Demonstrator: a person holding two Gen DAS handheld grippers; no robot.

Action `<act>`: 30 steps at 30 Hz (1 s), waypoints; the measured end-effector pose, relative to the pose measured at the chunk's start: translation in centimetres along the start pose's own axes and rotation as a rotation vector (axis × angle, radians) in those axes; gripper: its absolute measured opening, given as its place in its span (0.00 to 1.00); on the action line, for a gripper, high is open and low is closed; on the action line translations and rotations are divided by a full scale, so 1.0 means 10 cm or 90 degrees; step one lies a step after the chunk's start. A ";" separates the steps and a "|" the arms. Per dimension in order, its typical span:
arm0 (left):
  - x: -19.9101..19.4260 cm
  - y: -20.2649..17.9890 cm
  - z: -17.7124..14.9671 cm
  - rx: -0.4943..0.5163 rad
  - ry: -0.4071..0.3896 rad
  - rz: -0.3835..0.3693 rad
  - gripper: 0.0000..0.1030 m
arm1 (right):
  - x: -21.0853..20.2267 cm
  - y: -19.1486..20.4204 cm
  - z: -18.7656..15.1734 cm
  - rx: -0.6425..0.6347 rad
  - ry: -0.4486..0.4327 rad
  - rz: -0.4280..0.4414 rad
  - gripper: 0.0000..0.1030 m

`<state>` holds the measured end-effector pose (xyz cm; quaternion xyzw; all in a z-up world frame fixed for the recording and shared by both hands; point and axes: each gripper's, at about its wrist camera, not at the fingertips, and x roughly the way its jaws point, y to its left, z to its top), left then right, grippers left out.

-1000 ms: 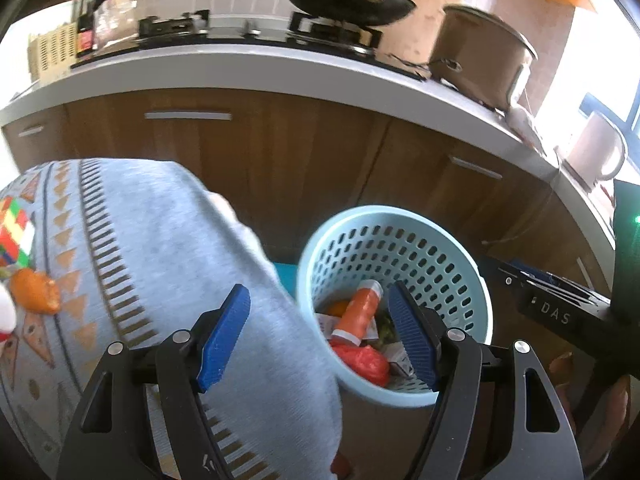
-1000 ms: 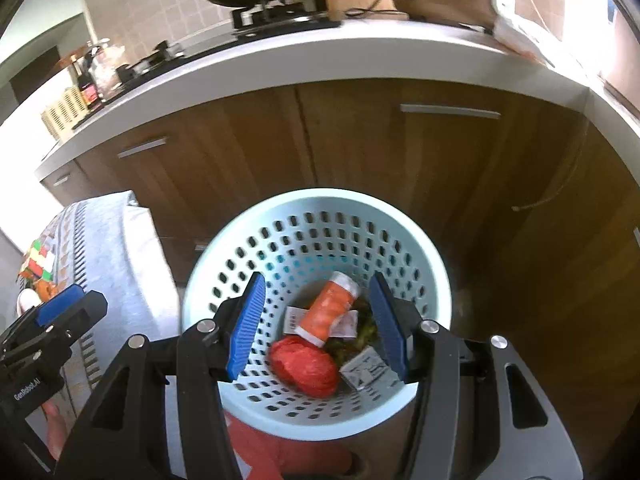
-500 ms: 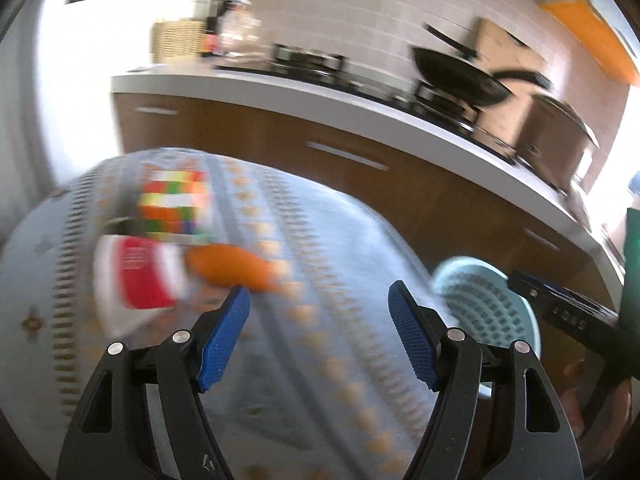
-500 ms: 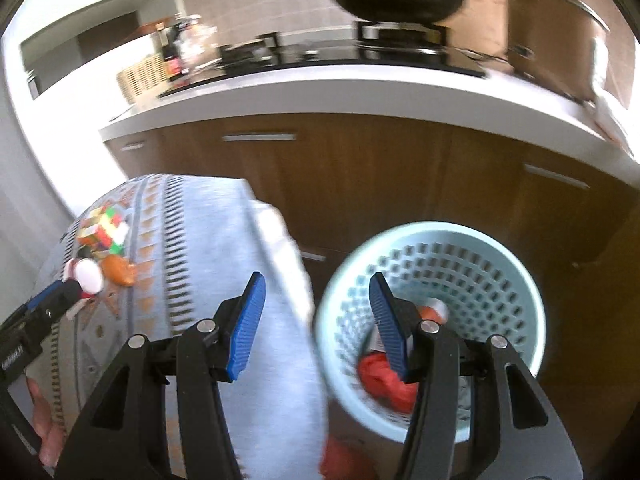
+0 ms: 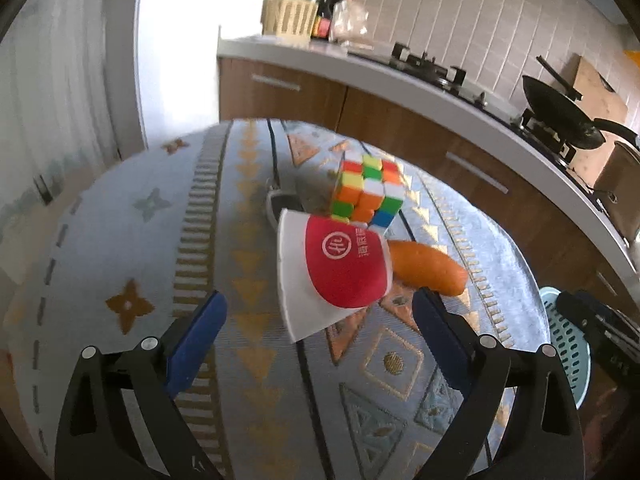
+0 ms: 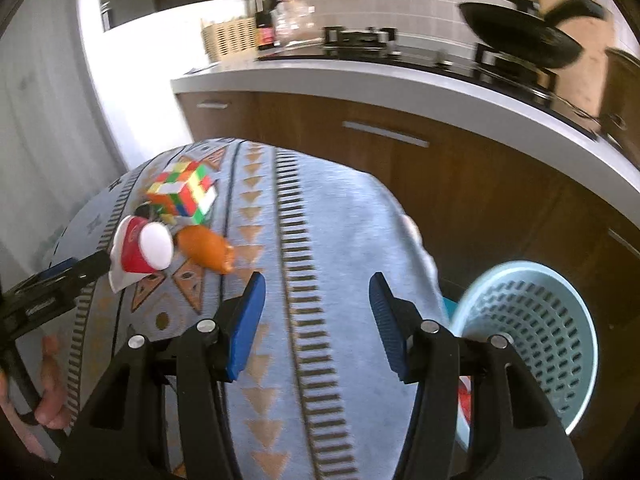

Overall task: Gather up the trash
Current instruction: 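Swing both tools back over the table, then grasp the red-and-white paper cup with the left tool while the right tool grasps the carrot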

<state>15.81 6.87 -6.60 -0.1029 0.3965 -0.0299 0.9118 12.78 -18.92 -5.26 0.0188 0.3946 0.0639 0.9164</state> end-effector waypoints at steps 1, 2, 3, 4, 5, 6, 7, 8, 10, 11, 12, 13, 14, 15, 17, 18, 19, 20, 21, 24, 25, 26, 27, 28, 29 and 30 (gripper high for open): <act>0.06 -0.01 0.02 -0.003 0.008 -0.009 0.89 | 0.03 0.04 0.00 -0.007 0.000 0.006 0.49; 0.10 -0.02 0.03 -0.003 0.014 -0.011 0.89 | 0.07 0.09 0.01 -0.015 0.001 0.012 0.49; 0.16 -0.06 0.04 0.001 0.020 -0.010 0.89 | 0.11 0.13 0.03 -0.022 -0.001 0.018 0.49; 0.18 -0.08 0.04 0.004 0.022 -0.009 0.89 | 0.12 0.16 0.03 -0.027 -0.002 0.022 0.49; 0.23 -0.10 0.06 0.005 0.025 -0.004 0.89 | 0.15 0.20 0.05 -0.038 -0.003 0.027 0.49; 0.28 -0.12 0.08 0.005 0.025 -0.001 0.89 | 0.17 0.23 0.06 -0.044 -0.004 0.028 0.49; 0.31 -0.13 0.10 0.003 0.026 0.000 0.89 | 0.19 0.27 0.08 -0.055 -0.005 0.028 0.49; 0.36 -0.13 0.12 0.001 0.030 0.003 0.89 | 0.21 0.31 0.10 -0.064 -0.006 0.029 0.49; 0.43 -0.11 0.13 -0.003 0.033 0.011 0.89 | 0.25 0.36 0.13 -0.077 -0.009 0.037 0.49; 0.47 -0.10 0.13 -0.007 0.036 0.016 0.89 | 0.27 0.39 0.14 -0.086 -0.009 0.044 0.49; 0.49 -0.08 0.13 -0.009 0.039 0.018 0.88 | 0.30 0.41 0.16 -0.092 -0.009 0.048 0.49; 0.52 -0.06 0.13 -0.012 0.044 0.018 0.88 | 0.32 0.43 0.17 -0.097 -0.008 0.052 0.49; 0.55 -0.05 0.14 -0.015 0.048 0.018 0.87 | 0.36 0.47 0.18 -0.104 -0.007 0.057 0.49; 0.57 -0.03 0.14 -0.017 0.050 0.015 0.84 | 0.38 0.49 0.19 -0.108 -0.006 0.060 0.49; 0.59 -0.02 0.13 -0.020 0.052 0.002 0.76 | 0.43 0.53 0.21 -0.113 -0.002 0.072 0.49; 0.59 -0.01 0.12 -0.019 0.051 0.001 0.76 | 0.46 0.55 0.21 -0.113 -0.001 0.078 0.49; 0.57 -0.01 0.12 -0.016 0.046 0.000 0.76 | 0.50 0.56 0.23 -0.113 0.002 0.087 0.49; 0.56 -0.01 0.11 -0.013 0.045 -0.001 0.75 | 0.53 0.57 0.23 -0.112 0.004 0.094 0.49; 0.53 -0.01 0.10 -0.010 0.042 0.001 0.74 | 0.56 0.57 0.24 -0.110 0.006 0.099 0.50; 0.41 0.04 0.09 -0.008 0.020 0.010 0.74 | 0.65 0.62 0.27 -0.109 0.016 0.122 0.54; 0.34 0.07 0.08 -0.008 0.011 0.011 0.74 | 0.68 0.64 0.27 -0.113 0.020 0.128 0.55; 0.29 0.09 0.08 -0.009 0.006 0.013 0.74 | 0.73 0.69 0.28 -0.123 0.025 0.129 0.57; 0.25 0.12 0.07 -0.009 0.002 0.015 0.74 | 0.76 0.73 0.28 -0.130 0.028 0.129 0.59; 0.20 0.15 0.06 -0.011 -0.003 0.017 0.74 | 0.81 0.79 0.28 -0.142 0.034 0.130 0.60; 0.15 0.18 0.05 -0.013 -0.006 0.018 0.74 | 0.84 0.82 0.28 -0.149 0.037 0.130 0.61; 0.12 0.21 0.04 -0.015 -0.008 0.019 0.74 | 0.88 0.86 0.28 -0.156 0.039 0.130 0.65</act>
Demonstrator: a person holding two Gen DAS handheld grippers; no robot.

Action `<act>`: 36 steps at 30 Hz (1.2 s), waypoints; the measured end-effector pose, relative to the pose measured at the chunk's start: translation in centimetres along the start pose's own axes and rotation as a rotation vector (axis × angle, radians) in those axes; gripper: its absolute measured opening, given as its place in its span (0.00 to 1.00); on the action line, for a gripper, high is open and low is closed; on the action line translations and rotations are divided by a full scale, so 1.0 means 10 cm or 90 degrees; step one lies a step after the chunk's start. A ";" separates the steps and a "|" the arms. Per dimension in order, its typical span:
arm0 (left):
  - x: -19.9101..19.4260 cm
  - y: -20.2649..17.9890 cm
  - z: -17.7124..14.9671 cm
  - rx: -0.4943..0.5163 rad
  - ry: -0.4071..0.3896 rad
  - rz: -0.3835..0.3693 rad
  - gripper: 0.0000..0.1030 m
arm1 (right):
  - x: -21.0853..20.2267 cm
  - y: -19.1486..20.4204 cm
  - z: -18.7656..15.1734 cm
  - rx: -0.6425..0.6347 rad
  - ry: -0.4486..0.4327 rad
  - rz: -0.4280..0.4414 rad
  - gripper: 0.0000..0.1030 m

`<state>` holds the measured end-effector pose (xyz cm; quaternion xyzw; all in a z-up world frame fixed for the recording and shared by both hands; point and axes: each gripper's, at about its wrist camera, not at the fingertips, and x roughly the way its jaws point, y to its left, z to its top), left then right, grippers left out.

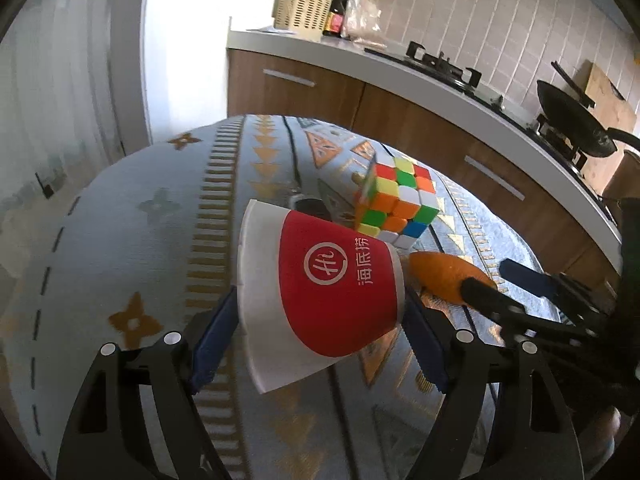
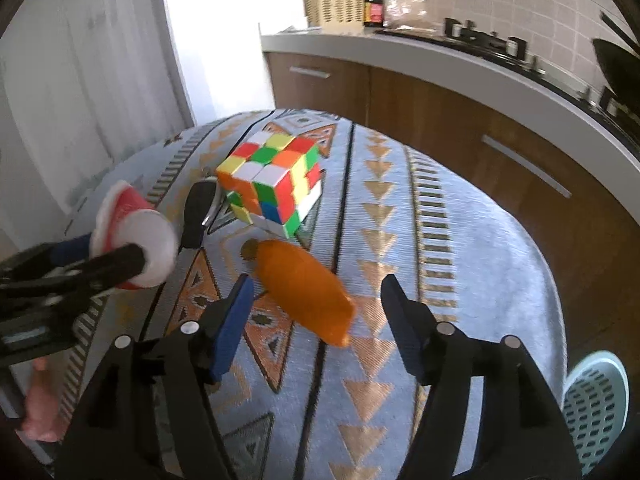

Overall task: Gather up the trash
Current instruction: 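Grasp the red-and-white paper cup with the left tool while the right tool grasps the carrot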

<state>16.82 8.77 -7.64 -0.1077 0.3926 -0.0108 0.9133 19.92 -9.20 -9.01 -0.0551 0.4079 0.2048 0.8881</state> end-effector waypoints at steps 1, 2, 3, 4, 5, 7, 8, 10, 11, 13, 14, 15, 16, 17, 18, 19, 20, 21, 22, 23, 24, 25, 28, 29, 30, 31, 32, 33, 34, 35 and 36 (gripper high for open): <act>-0.03 0.03 -0.02 -0.001 -0.001 0.001 0.74 | 0.06 0.03 0.01 -0.007 0.004 -0.004 0.66; -0.05 0.05 -0.02 0.000 -0.001 0.001 0.74 | 0.10 0.05 0.02 -0.009 0.007 -0.007 0.66; -0.07 0.07 -0.04 0.000 -0.002 0.002 0.74 | 0.15 0.06 0.02 -0.011 0.013 -0.010 0.66; -0.09 0.08 -0.05 0.000 -0.002 0.004 0.74 | 0.19 0.06 0.02 -0.009 0.018 -0.011 0.66; -0.11 0.10 -0.06 0.000 -0.003 0.006 0.74 | 0.21 0.06 0.02 -0.007 0.020 -0.013 0.66; -0.13 0.13 -0.08 0.001 -0.004 0.004 0.74 | 0.22 0.05 0.01 -0.004 0.024 -0.012 0.66; -0.13 0.12 -0.08 0.000 -0.004 0.003 0.74 | 0.21 0.05 0.00 -0.002 0.020 -0.012 0.66; -0.13 0.13 -0.09 0.000 -0.004 0.000 0.74 | 0.19 0.03 0.00 0.000 0.018 -0.012 0.61; -0.13 0.12 -0.09 0.000 -0.004 -0.001 0.74 | 0.19 0.03 -0.01 -0.001 0.021 -0.010 0.49; -0.13 0.11 -0.10 0.002 -0.004 -0.003 0.74 | 0.15 0.05 -0.04 -0.007 0.016 -0.012 0.42; -0.14 0.11 -0.11 0.003 -0.004 -0.005 0.74 | 0.13 0.06 -0.05 -0.010 0.011 -0.013 0.38; -0.15 0.10 -0.11 0.005 -0.004 -0.006 0.74 | 0.10 0.06 -0.06 -0.010 0.007 -0.010 0.35; -0.16 0.08 -0.12 0.007 -0.005 -0.006 0.74 | 0.06 0.05 -0.07 -0.008 0.001 0.000 0.34; -0.18 0.06 -0.12 0.009 -0.007 -0.007 0.74 | 0.02 0.06 -0.09 -0.009 -0.005 0.003 0.32; -0.19 0.04 -0.13 0.011 -0.008 -0.009 0.74 | -0.03 0.07 -0.11 -0.011 -0.013 0.002 0.30; -0.20 0.03 -0.13 0.013 -0.009 -0.011 0.74 | -0.07 0.07 -0.13 -0.011 -0.018 0.002 0.26; -0.21 0.00 -0.13 0.017 -0.009 -0.016 0.74 | -0.14 0.07 -0.15 -0.009 -0.022 0.007 0.16; -0.22 -0.03 -0.13 0.020 -0.009 -0.021 0.74 | -0.20 0.05 -0.17 -0.005 -0.027 0.006 0.14; -0.23 -0.06 -0.12 0.023 -0.009 -0.025 0.74 | -0.28 0.04 -0.18 -0.003 -0.036 -0.001 0.14; -0.24 -0.11 -0.12 0.028 -0.010 -0.030 0.74 | -0.34 0.02 -0.20 -0.002 -0.044 -0.006 0.13; -0.25 -0.15 -0.12 0.033 -0.013 -0.034 0.74 | -0.40 0.00 -0.22 0.001 -0.049 -0.008 0.13; -0.26 -0.18 -0.11 0.037 -0.014 -0.037 0.74 | -0.45 -0.01 -0.23 0.004 -0.054 -0.009 0.13; -0.31 -0.35 -0.12 0.058 -0.020 -0.051 0.74 | -0.69 -0.14 -0.29 0.021 -0.080 -0.021 0.13; -0.32 -0.42 -0.13 0.067 -0.022 -0.055 0.74 | -0.74 -0.17 -0.30 0.025 -0.085 -0.025 0.13; -0.33 -0.48 -0.13 0.074 -0.023 -0.061 0.74 | -0.82 -0.21 -0.31 0.031 -0.092 -0.031 0.13; -0.35 -0.55 -0.14 0.082 -0.025 -0.068 0.74 | -0.92 -0.26 -0.33 0.037 -0.102 -0.041 0.13; -0.37 -0.64 -0.14 0.093 -0.028 -0.076 0.74 | -1.00 -0.29 -0.34 0.041 -0.110 -0.047 0.13; -0.39 -0.72 -0.14 0.102 -0.030 -0.080 0.74 | -1.08 -0.33 -0.36 0.045 -0.118 -0.054 0.13; -0.40 -0.80 -0.14 0.111 -0.032 -0.086 0.74 | -1.16 -0.37 -0.38 0.050 -0.126 -0.061 0.13; -0.42 -0.90 -0.14 0.123 -0.034 -0.094 0.74 | -1.26 -0.42 -0.40 0.054 -0.136 -0.074 0.13; -0.44 -1.01 -0.15 0.135 -0.035 -0.104 0.74 | -1.35 -0.47 -0.42 0.058 -0.146 -0.089 0.13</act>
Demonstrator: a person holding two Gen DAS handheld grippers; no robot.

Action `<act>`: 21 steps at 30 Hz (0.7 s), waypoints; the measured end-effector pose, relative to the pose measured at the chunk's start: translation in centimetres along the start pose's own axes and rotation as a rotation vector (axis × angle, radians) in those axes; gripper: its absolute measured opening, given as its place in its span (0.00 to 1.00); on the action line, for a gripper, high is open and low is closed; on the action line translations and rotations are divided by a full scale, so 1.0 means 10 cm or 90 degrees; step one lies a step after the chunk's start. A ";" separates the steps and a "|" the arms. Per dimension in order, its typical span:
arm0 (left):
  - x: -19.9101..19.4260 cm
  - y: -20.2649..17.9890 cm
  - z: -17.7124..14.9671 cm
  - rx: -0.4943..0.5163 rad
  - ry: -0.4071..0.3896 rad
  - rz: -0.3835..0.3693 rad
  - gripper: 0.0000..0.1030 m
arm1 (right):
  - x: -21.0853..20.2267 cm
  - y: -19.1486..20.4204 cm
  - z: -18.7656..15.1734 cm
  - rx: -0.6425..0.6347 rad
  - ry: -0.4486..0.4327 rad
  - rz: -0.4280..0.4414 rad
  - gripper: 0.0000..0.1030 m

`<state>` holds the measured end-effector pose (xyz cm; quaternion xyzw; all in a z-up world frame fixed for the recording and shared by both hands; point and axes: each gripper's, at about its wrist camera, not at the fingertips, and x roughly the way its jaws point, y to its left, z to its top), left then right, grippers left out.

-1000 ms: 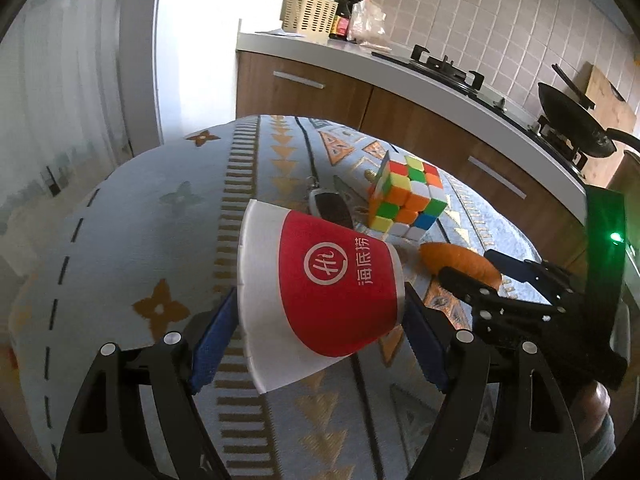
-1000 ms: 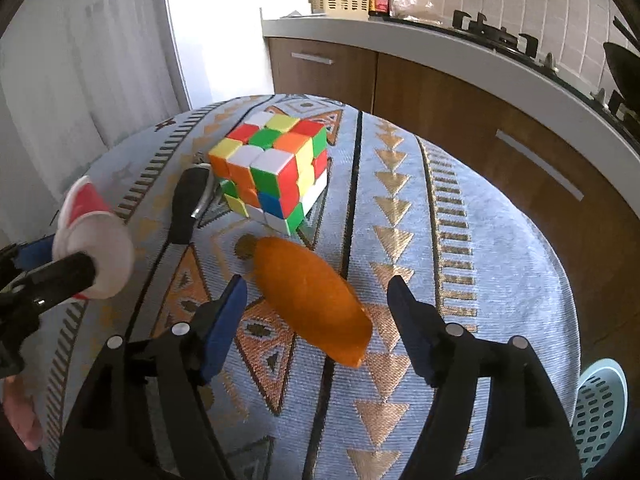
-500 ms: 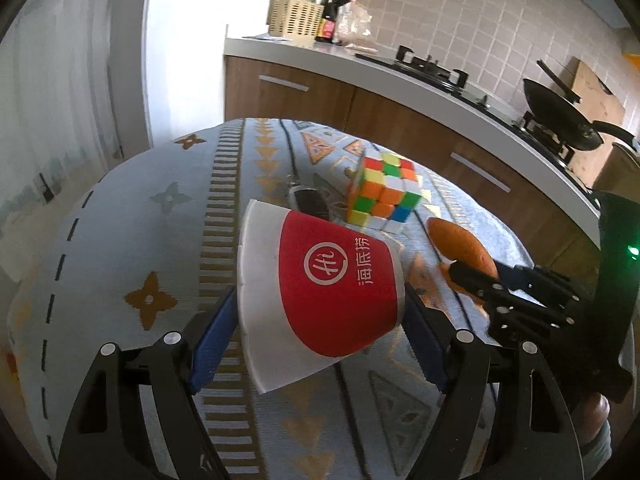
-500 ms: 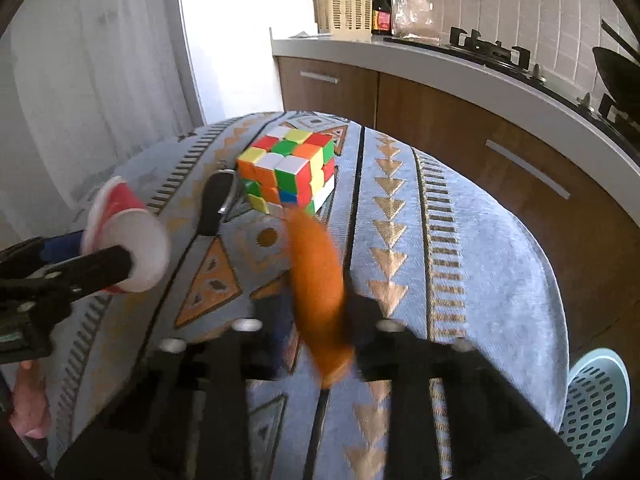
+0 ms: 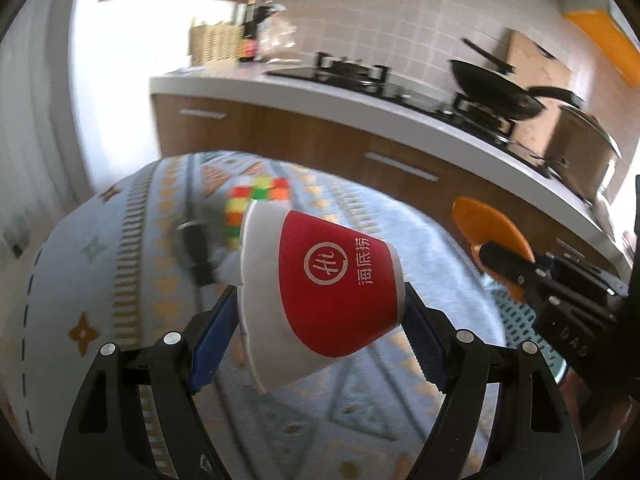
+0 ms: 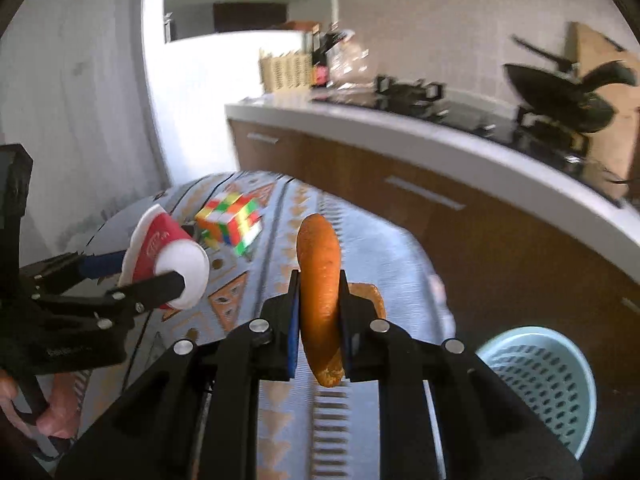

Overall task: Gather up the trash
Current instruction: 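Grasp the red-and-white paper cup with the left tool while the right tool grasps the carrot, then carry cup and carrot over the blue basket and open both tools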

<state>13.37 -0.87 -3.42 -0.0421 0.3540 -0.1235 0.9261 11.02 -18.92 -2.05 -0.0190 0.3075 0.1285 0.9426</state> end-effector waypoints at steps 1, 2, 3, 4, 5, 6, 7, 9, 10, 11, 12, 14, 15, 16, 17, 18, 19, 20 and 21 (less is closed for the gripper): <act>0.01 -0.09 0.01 0.007 0.001 -0.012 0.74 | -0.08 -0.06 0.00 0.003 -0.009 -0.014 0.13; 0.02 -0.15 0.03 0.011 0.002 -0.023 0.74 | -0.13 -0.11 0.00 0.004 -0.015 -0.024 0.13; 0.03 -0.23 0.05 0.017 0.004 -0.035 0.74 | -0.19 -0.16 -0.01 0.004 -0.019 -0.034 0.13; 0.04 -0.31 0.07 0.023 0.005 -0.045 0.74 | -0.26 -0.22 -0.03 0.003 -0.024 -0.054 0.13; 0.05 -0.42 0.09 0.034 0.005 -0.055 0.74 | -0.31 -0.25 -0.04 0.001 -0.026 -0.065 0.13; 0.06 -0.50 0.11 0.042 0.004 -0.063 0.74 | -0.37 -0.29 -0.06 0.000 -0.030 -0.081 0.13; 0.08 -0.62 0.12 0.055 0.003 -0.074 0.74 | -0.42 -0.33 -0.08 0.000 -0.033 -0.091 0.13; 0.12 -0.81 0.13 0.074 0.003 -0.088 0.74 | -0.55 -0.45 -0.13 0.007 -0.039 -0.116 0.13; 0.14 -0.92 0.13 0.086 0.006 -0.096 0.74 | -0.60 -0.52 -0.16 0.015 -0.039 -0.123 0.13; 0.16 -1.00 0.13 0.092 0.008 -0.102 0.74 | -0.63 -0.59 -0.19 0.025 -0.038 -0.131 0.13; 0.19 -1.11 0.12 0.101 0.011 -0.110 0.74 | -0.65 -0.64 -0.21 0.032 -0.036 -0.138 0.13; 0.25 -1.29 0.09 0.114 0.019 -0.124 0.74 | -0.71 -0.80 -0.27 0.052 -0.030 -0.158 0.13; 0.29 -1.36 0.09 0.118 0.024 -0.129 0.74 | -0.73 -0.89 -0.31 0.063 -0.026 -0.168 0.13; 0.32 -1.43 0.08 0.123 0.028 -0.135 0.74 | -0.75 -0.96 -0.34 0.072 -0.023 -0.176 0.13; 0.37 -1.52 0.06 0.128 0.033 -0.142 0.74 | -0.78 -1.07 -0.39 0.087 -0.016 -0.190 0.13; 0.40 -1.58 0.04 0.132 0.038 -0.147 0.74 | -0.79 -1.15 -0.43 0.098 -0.009 -0.200 0.13; 0.44 -1.64 0.03 0.136 0.043 -0.152 0.74 | -0.81 -1.23 -0.47 0.111 -0.003 -0.208 0.13; 0.49 -1.73 0.01 0.139 0.051 -0.161 0.74 | -0.83 -1.36 -0.54 0.129 0.007 -0.221 0.13; 0.53 -1.79 0.00 0.140 0.057 -0.167 0.74 | -0.83 -1.43 -0.57 0.139 0.013 -0.228 0.13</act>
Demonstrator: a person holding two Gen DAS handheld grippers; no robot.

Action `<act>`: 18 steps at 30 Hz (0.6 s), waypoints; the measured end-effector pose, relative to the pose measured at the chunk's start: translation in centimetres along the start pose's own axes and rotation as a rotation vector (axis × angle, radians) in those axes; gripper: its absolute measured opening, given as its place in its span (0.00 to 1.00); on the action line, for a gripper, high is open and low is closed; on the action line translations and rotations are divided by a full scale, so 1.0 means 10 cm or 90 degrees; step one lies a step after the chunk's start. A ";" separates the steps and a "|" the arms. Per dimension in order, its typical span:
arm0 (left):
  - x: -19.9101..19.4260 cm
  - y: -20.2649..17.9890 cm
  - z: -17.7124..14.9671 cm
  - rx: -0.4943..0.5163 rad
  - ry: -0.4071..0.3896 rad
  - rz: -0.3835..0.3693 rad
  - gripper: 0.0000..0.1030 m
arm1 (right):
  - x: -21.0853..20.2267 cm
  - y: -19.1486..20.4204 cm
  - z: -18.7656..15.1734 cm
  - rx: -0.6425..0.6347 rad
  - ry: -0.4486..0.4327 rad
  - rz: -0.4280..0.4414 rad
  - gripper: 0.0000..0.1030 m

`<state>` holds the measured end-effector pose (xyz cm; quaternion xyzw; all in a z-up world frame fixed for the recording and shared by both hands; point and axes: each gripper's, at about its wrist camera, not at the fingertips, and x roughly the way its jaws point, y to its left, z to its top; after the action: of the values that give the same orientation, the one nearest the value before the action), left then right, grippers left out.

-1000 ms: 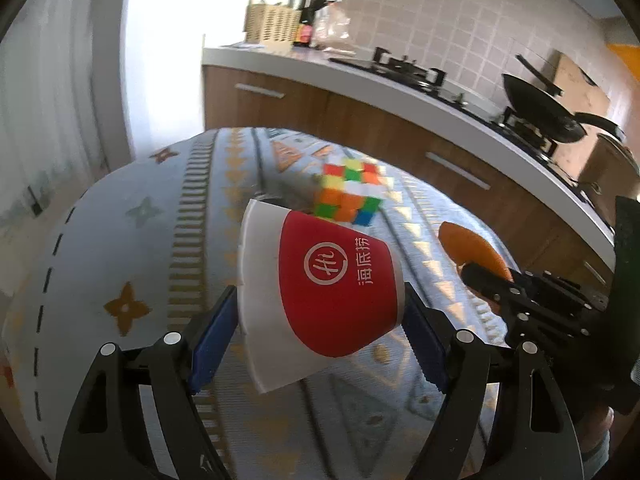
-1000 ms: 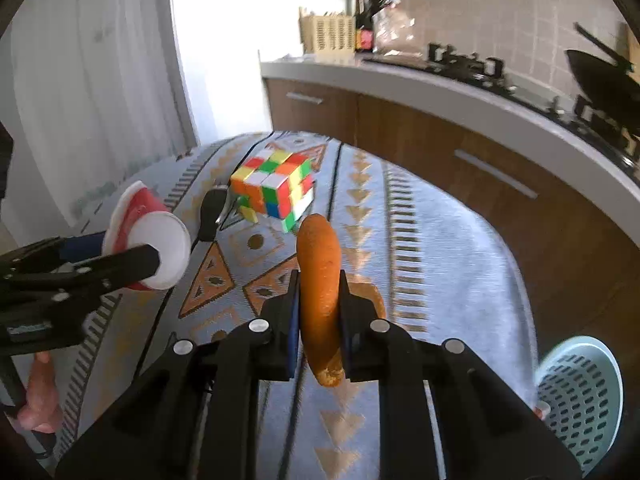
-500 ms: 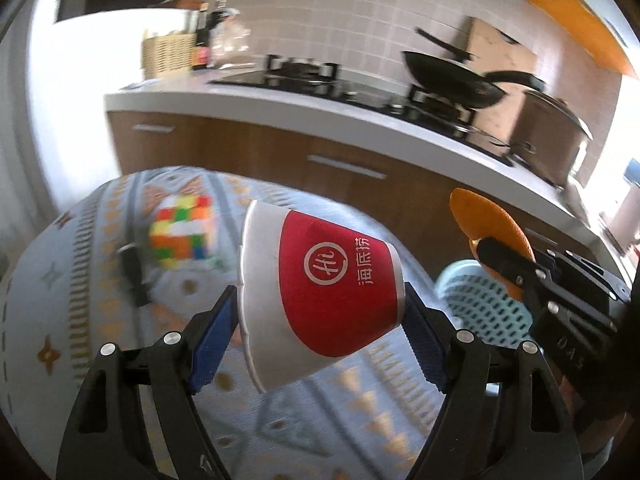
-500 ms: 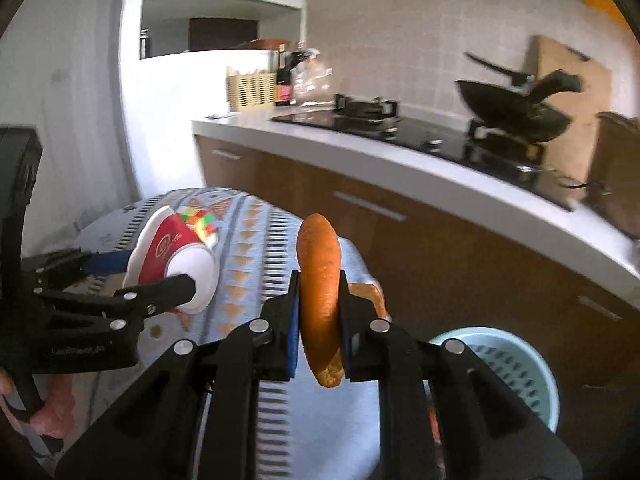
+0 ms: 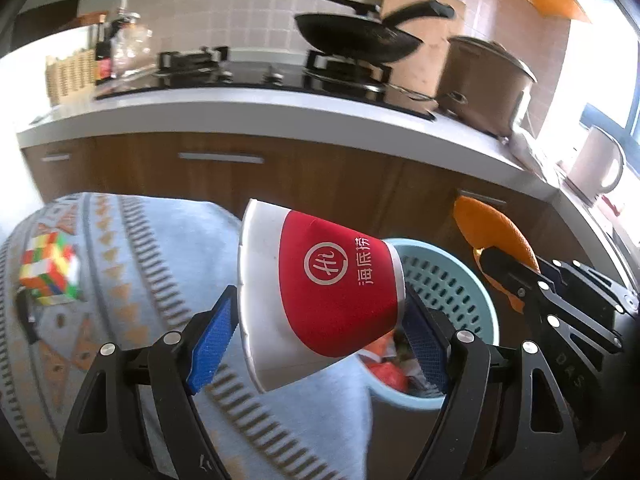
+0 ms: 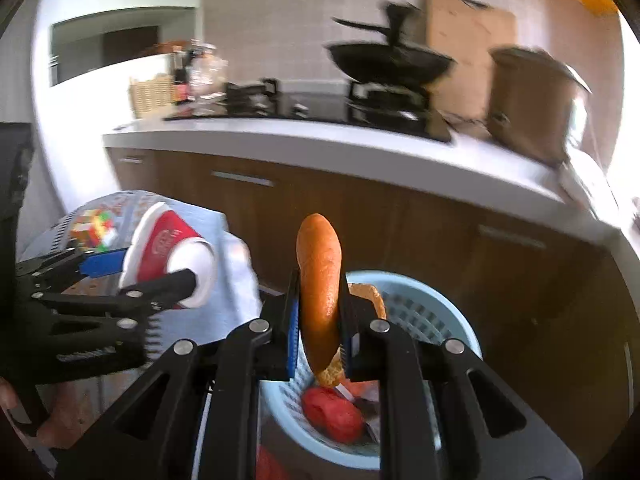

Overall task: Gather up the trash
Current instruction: 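Carry cup and carrot over the blue basket and open both tools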

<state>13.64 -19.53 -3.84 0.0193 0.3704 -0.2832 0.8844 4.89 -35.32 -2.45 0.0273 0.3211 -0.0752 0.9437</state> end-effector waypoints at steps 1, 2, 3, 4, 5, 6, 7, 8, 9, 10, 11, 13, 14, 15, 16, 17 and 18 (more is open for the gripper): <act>0.04 -0.04 0.00 0.000 0.005 -0.007 0.74 | 0.02 -0.08 -0.03 0.010 0.008 -0.009 0.13; 0.10 -0.10 0.00 0.002 0.011 -0.016 0.74 | 0.06 -0.18 -0.07 0.022 0.021 -0.020 0.13; 0.16 -0.16 0.00 0.003 0.017 -0.023 0.74 | 0.09 -0.27 -0.10 0.032 0.032 -0.029 0.13; 0.20 -0.21 -0.01 0.006 0.021 -0.029 0.74 | 0.12 -0.36 -0.13 0.043 0.046 -0.037 0.13; 0.27 -0.28 -0.01 0.011 0.029 -0.038 0.74 | 0.16 -0.42 -0.15 0.053 0.058 -0.041 0.14; 0.32 -0.33 -0.02 0.014 0.035 -0.042 0.74 | 0.20 -0.50 -0.19 0.068 0.075 -0.044 0.14; 0.37 -0.37 -0.03 0.016 0.040 -0.046 0.74 | 0.23 -0.56 -0.21 0.078 0.087 -0.045 0.15; 0.42 -0.41 -0.04 0.016 0.049 -0.055 0.74 | 0.27 -0.64 -0.25 0.093 0.103 -0.048 0.15; 0.48 -0.45 -0.05 0.017 0.056 -0.061 0.75 | 0.31 -0.71 -0.29 0.104 0.116 -0.052 0.15; 0.52 -0.47 -0.06 0.017 0.063 -0.066 0.75 | 0.34 -0.77 -0.33 0.113 0.126 -0.057 0.15; 0.58 -0.50 -0.08 0.016 0.070 -0.068 0.75 | 0.38 -0.83 -0.37 0.123 0.141 -0.063 0.15; 0.65 -0.52 -0.11 0.013 0.081 -0.070 0.76 | 0.44 -0.93 -0.44 0.140 0.162 -0.065 0.15; 0.69 -0.54 -0.13 0.012 0.087 -0.073 0.76 | 0.47 -0.98 -0.49 0.150 0.175 -0.063 0.15; 0.72 -0.55 -0.14 0.014 0.091 -0.072 0.77 | 0.50 -1.02 -0.52 0.156 0.184 -0.059 0.16; 0.75 -0.55 -0.15 0.016 0.095 -0.068 0.77 | 0.51 -1.04 -0.55 0.160 0.192 -0.056 0.17; 0.78 -0.56 -0.16 0.017 0.102 -0.061 0.80 | 0.54 -1.07 -0.58 0.166 0.202 -0.054 0.20; 0.81 -0.56 -0.17 0.016 0.107 -0.056 0.81 | 0.55 -1.10 -0.60 0.171 0.206 -0.054 0.23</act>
<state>14.21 -27.70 -9.49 0.0376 0.4400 -0.3241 0.8366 3.83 -46.23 -10.61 0.1512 0.4565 -0.1515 0.8636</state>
